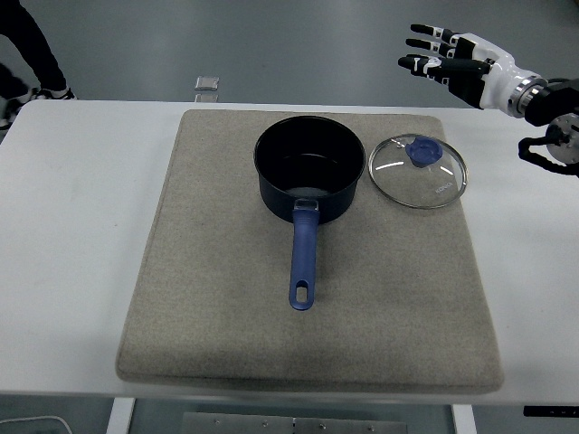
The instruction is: Lift the pot lid and place it to the right of the pot.
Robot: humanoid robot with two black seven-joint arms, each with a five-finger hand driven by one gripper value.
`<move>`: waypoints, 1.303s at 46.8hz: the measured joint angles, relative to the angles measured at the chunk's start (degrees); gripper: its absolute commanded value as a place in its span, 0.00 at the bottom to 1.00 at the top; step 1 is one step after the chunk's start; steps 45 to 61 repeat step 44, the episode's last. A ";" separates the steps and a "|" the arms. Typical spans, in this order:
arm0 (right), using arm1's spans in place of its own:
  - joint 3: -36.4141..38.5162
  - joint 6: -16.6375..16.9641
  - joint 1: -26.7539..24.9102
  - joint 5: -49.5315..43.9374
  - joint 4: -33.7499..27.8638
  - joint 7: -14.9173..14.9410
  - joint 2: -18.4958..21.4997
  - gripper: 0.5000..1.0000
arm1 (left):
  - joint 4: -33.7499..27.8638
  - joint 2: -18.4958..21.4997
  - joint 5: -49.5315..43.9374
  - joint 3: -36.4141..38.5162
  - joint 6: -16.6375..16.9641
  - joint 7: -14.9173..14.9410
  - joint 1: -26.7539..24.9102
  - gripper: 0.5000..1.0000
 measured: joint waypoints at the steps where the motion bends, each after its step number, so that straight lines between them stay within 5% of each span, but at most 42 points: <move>1: 0.18 -0.15 -0.41 0.84 -0.07 0.00 0.24 0.83 | 0.00 0.00 0.00 0.00 0.00 0.00 0.00 1.00; 20: 0.62 -0.66 -3.42 15.45 -0.71 -0.06 1.37 0.83 | -0.04 0.00 0.00 0.02 0.00 0.00 0.01 1.00; 61: 0.63 -0.32 -3.93 15.54 -0.36 0.80 2.36 0.84 | -0.01 0.00 0.00 0.02 0.00 0.00 0.00 1.00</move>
